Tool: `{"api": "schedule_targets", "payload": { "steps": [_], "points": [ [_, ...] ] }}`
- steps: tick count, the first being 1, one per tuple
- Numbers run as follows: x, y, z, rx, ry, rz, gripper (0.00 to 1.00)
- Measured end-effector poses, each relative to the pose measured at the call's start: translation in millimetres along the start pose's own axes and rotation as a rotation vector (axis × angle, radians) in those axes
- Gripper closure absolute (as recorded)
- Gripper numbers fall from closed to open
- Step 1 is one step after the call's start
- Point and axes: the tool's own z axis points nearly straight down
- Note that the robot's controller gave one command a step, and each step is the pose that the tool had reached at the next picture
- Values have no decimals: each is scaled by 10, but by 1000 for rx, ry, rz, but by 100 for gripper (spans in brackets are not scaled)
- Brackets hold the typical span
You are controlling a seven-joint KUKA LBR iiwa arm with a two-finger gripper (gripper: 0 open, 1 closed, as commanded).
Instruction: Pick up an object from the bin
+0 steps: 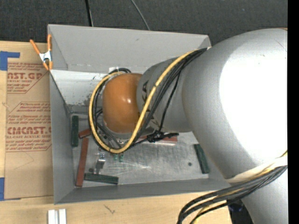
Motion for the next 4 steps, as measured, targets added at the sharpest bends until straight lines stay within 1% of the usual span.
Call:
{"api": "schedule_targets", "payload": {
  "steps": [1, 2, 3, 4],
  "points": [
    [113, -18, 113, 4, 8, -3, 0],
    [-143, 215, -79, 0, 1, -238, 0],
    [117, 280, -78, 0, 2, -67, 0],
    [-523, 439, 43, -1, -4, -630, 100]
  ]
}}
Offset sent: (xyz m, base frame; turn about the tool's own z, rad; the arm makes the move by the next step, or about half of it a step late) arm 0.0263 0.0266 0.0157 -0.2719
